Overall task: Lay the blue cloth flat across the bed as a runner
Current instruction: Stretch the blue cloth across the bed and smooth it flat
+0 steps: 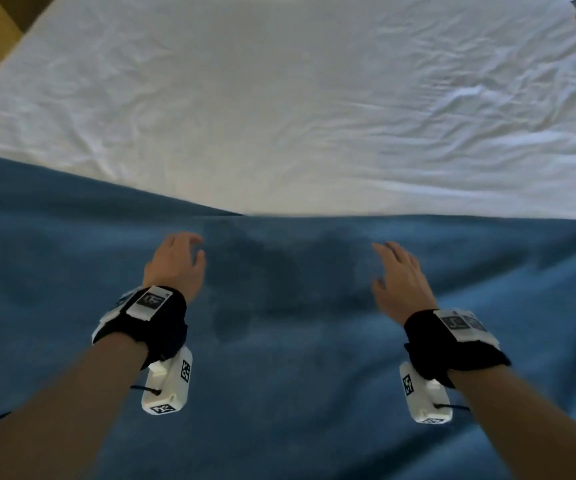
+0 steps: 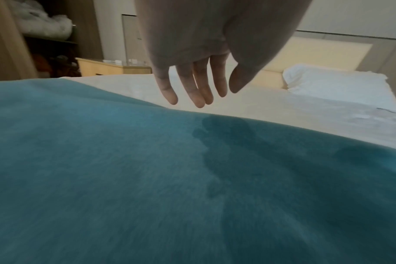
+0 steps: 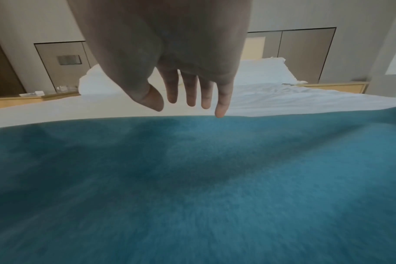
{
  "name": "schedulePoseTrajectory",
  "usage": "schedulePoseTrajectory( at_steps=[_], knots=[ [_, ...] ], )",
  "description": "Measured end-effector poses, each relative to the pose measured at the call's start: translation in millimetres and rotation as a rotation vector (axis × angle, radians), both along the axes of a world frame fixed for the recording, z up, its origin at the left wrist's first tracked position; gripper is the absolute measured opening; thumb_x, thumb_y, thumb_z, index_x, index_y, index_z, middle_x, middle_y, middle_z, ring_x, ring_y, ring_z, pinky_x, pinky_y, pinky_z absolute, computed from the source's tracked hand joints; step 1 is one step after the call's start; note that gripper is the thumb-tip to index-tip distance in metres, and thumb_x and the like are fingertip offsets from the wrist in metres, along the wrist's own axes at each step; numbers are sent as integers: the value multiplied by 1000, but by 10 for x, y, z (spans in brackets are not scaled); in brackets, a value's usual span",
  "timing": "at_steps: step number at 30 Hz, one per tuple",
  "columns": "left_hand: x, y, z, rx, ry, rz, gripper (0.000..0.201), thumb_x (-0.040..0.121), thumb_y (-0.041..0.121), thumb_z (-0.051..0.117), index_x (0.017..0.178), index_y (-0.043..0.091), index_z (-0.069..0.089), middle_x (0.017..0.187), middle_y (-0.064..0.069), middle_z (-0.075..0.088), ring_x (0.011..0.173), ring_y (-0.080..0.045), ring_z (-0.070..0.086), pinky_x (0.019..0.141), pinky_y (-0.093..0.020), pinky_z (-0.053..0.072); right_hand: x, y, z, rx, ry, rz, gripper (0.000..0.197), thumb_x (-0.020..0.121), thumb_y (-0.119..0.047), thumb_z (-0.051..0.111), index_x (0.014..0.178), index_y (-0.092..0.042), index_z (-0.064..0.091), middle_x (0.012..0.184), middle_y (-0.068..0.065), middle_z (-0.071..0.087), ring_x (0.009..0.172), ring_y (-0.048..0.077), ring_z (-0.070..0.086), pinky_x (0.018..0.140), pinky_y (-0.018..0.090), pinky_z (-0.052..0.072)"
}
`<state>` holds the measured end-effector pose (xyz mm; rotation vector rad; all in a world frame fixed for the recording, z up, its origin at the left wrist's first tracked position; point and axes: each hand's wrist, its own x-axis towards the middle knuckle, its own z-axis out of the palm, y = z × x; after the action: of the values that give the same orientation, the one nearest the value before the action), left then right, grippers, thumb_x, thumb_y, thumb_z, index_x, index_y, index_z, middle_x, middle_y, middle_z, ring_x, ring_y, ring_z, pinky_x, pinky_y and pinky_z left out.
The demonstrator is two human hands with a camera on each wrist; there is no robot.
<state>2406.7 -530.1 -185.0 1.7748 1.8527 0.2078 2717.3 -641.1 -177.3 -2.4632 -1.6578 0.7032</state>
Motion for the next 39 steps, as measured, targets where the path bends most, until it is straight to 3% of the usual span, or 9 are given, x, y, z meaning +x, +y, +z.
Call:
schedulePoseTrajectory(
  at_steps=[5, 8, 11, 15, 19, 24, 28, 33, 39],
  knots=[
    [411, 515, -89, 73, 70, -121, 28, 92, 16, 48, 118, 11, 56, 126, -16, 48, 114, -36, 51, 99, -47, 42, 156, 446, -195, 82, -1, 25, 54, 89, -6, 45, 141, -3, 33, 152, 12, 28, 143, 25, 21, 114, 36, 26],
    [610, 826, -169, 71, 81, -179, 28, 93, 14, 43, 117, 12, 58, 126, -15, 46, 112, -35, 52, 101, -48, 41, 249, 687, -322, 119, -16, 41, 50, 89, -3, 43, 138, -4, 38, 151, 9, 30, 141, 22, 24, 110, 33, 32],
    [710, 994, -275, 102, 117, -281, 28, 93, 10, 41, 109, 16, 64, 121, -11, 49, 114, -32, 48, 97, -45, 41, 339, 885, -424, 79, -61, 51, 42, 87, -2, 43, 129, -4, 50, 140, 11, 46, 132, 26, 38, 106, 38, 38],
    [718, 1100, -410, 38, 215, -404, 30, 90, 4, 46, 103, 21, 67, 120, -6, 51, 115, -28, 46, 96, -41, 41, 424, 1023, -501, 28, -157, 26, 37, 89, -2, 43, 117, -15, 63, 117, 11, 63, 110, 31, 55, 89, 36, 44],
    [689, 1147, -469, -26, 272, -491, 23, 87, 13, 58, 107, 22, 64, 112, -8, 51, 113, -28, 48, 92, -45, 46, 503, 1046, -512, 17, -151, -7, 33, 91, -7, 46, 115, -23, 63, 112, 8, 64, 101, 31, 60, 76, 33, 45],
    [637, 1220, -420, -102, 396, -568, 15, 89, 36, 56, 101, 28, 58, 103, -4, 64, 92, -28, 60, 73, -32, 43, 483, 945, -503, -70, -77, 22, 31, 90, -16, 48, 118, -25, 56, 105, 13, 67, 94, 34, 62, 71, 35, 44],
    [648, 1253, -394, -102, 437, -535, 16, 92, 40, 47, 95, 25, 53, 96, -5, 64, 80, -27, 55, 69, -31, 39, 422, 962, -495, -126, -66, 11, 21, 92, -27, 50, 111, -23, 55, 99, 12, 69, 88, 33, 63, 67, 32, 44],
    [701, 1285, -333, -52, 242, -370, 17, 97, 33, 36, 95, 18, 43, 70, -4, 67, 68, -29, 63, 74, -42, 53, 307, 1147, -477, -173, 0, 60, 18, 92, -28, 49, 104, -16, 55, 99, 13, 68, 89, 33, 61, 69, 34, 45],
    [699, 1391, -368, 30, 235, -178, 16, 97, 32, 34, 97, 17, 39, 81, -13, 68, 74, -33, 59, 71, -41, 47, 232, 1541, -379, 92, -87, -10, 13, 92, -11, 41, 105, -10, 43, 84, 17, 60, 83, 39, 62, 61, 36, 36]
  ],
)
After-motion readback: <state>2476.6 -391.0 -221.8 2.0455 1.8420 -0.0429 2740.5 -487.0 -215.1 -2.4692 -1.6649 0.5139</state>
